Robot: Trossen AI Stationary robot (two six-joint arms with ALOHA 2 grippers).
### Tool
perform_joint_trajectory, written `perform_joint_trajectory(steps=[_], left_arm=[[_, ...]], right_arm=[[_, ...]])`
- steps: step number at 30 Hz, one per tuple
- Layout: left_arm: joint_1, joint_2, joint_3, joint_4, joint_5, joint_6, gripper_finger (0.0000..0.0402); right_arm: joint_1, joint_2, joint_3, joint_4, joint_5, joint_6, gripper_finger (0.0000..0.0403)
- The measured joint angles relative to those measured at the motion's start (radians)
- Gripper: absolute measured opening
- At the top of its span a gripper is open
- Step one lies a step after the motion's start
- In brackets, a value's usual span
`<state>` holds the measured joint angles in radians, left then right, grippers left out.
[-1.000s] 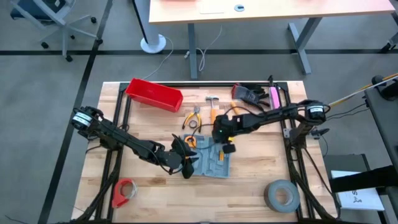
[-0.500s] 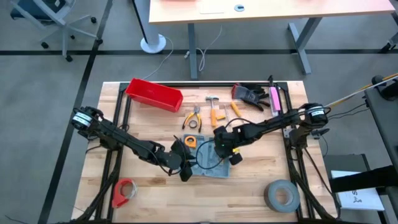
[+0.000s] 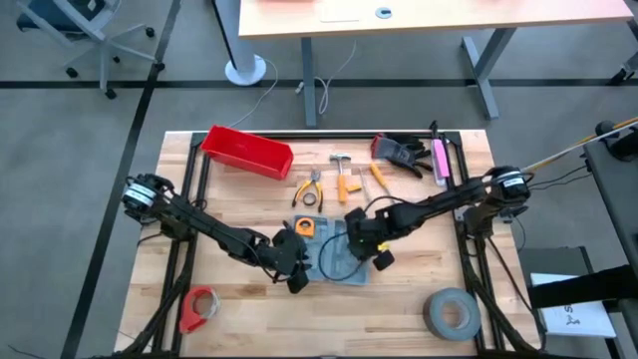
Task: Prefit tool cases
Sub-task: Remove the yellow screwdriver bit set from the prefit tool case to the table
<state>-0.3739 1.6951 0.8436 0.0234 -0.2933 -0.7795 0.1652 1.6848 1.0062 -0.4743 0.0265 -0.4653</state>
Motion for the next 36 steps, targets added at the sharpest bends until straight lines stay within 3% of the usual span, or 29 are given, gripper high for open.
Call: perform_joint_trajectory(steps=[4, 13, 21, 27, 36], left_arm=[[0.003, 0.000, 0.000, -0.005, -0.001, -0.007, 0.0143], [0.003, 0.000, 0.000, -0.006, -0.001, -0.019, 0.0138], [0.003, -0.002, 0.008, -0.006, 0.051, -0.023, 0.0145], [0.003, -0.033, 0.010, -0.020, 0.056, -0.023, 0.0148], [-0.001, -0.038, 0.010, -0.131, 0.123, -0.089, 0.0139]], right_arm=[[0.049, -0.003, 0.000, 0.002, 0.005, -0.024, 0.0096], [0.117, 0.000, 0.000, 0.009, 0.174, -0.104, 0.0127], [0.121, 0.021, 0.054, -0.056, 0.176, -0.140, 0.0151], [0.121, 0.072, 0.138, -0.105, 0.176, -0.209, 0.0145], [0.120, 0.123, 0.152, -0.130, 0.175, -0.280, 0.0139]])
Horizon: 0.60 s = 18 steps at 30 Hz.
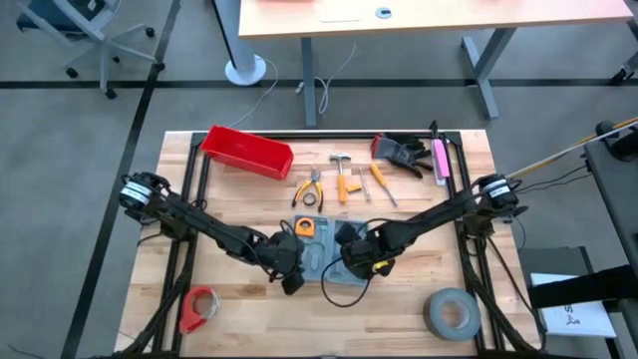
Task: Prefit tool cases
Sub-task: Remove the yellow screwdriver bit set from the prefit tool case to the table
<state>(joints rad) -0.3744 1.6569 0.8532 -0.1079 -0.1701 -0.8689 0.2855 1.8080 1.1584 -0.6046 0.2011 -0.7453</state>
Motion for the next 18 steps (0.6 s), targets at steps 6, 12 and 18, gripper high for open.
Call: perform_joint_trajectory(steps=[6, 12, 18], left_arm=[[0.000, -0.001, 0.000, -0.011, 0.032, -0.009, 0.0143], [0.000, -0.002, 0.000, -0.011, 0.032, -0.020, 0.0147], [0.000, -0.002, -0.001, -0.007, 0.032, -0.020, 0.0140]], right_arm=[[-0.001, 0.000, 0.000, -0.029, -0.018, -0.030, 0.0146], [-0.004, 0.014, 0.000, -0.022, -0.057, -0.086, 0.0135], [-0.022, 0.073, 0.003, 0.022, -0.060, -0.129, 0.0123]])
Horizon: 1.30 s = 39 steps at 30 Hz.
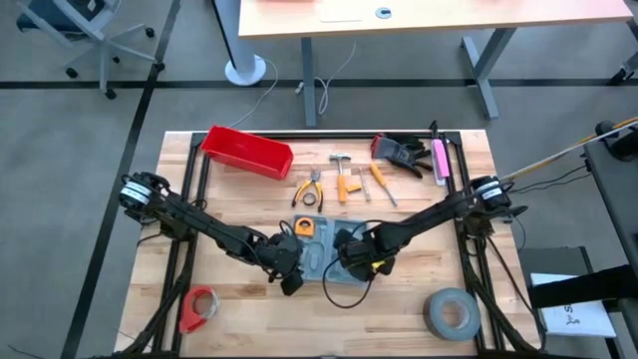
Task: Prefit tool cases
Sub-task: Remove the yellow screwdriver bit set from the prefit tool case to the table
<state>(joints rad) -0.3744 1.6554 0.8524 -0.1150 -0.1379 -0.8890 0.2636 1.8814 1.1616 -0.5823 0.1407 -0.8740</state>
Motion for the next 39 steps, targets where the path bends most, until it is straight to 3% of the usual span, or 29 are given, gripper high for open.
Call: perform_joint_trajectory(steps=[9, 22, 31, 39], left_arm=[[-0.001, 0.000, 0.000, 0.002, 0.018, 0.000, 0.0139], [-0.002, 0.000, 0.000, 0.007, 0.025, -0.003, 0.0137], [-0.003, 0.000, 0.000, 0.007, 0.026, -0.003, 0.0139], [-0.003, 0.000, 0.000, 0.007, 0.027, -0.007, 0.0147]], right_arm=[[-0.028, 0.009, -0.001, 0.053, -0.029, 0.011, 0.0098], [-0.029, 0.009, 0.055, 0.025, -0.017, 0.043, 0.0002], [-0.029, 0.009, 0.152, -0.100, -0.010, 0.065, 0.0042], [-0.037, 0.008, 0.145, -0.100, -0.010, 0.040, 0.0099]])
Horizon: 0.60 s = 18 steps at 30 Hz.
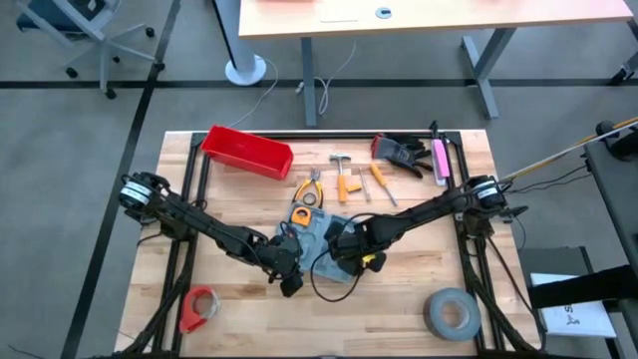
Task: Prefit tool cases
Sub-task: Remove the yellow screwdriver bit set from the prefit tool case to the table
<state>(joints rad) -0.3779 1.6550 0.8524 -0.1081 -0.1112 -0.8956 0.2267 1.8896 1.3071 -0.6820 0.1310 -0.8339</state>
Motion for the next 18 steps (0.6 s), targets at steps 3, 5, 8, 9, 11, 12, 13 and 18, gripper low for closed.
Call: perform_joint_trajectory(steps=[3, 5, 8, 9, 11, 12, 13, 18], left_arm=[[0.000, 0.000, 0.000, 0.000, 0.000, 0.000, 0.0145], [0.000, 0.000, 0.000, 0.000, 0.000, 0.000, 0.0143], [0.000, 0.000, 0.000, 0.000, 0.000, -0.001, 0.0141], [0.000, 0.000, 0.000, -0.001, 0.000, -0.001, 0.0141], [0.000, 0.000, 0.000, 0.000, 0.000, -0.001, 0.0142], [0.000, 0.000, 0.000, -0.001, 0.000, -0.001, 0.0143], [0.000, 0.000, 0.000, -0.001, 0.000, -0.001, 0.0145], [0.000, 0.000, 0.000, 0.000, 0.000, -0.001, 0.0149]], right_arm=[[-0.006, 0.000, -0.001, 0.004, 0.000, -0.002, 0.0113], [-0.012, -0.001, -0.001, 0.007, 0.000, -0.004, 0.0118], [-0.020, 0.011, -0.001, 0.013, 0.000, -0.004, 0.0121], [-0.022, 0.019, -0.001, 0.013, -0.001, -0.005, 0.0121], [-0.024, 0.036, -0.001, 0.014, -0.005, -0.014, 0.0118], [-0.024, 0.045, -0.001, 0.015, -0.004, -0.017, 0.0116], [-0.024, 0.050, 0.000, 0.017, -0.004, -0.020, 0.0113], [-0.043, 0.108, 0.005, 0.042, -0.066, -0.022, 0.0103]])
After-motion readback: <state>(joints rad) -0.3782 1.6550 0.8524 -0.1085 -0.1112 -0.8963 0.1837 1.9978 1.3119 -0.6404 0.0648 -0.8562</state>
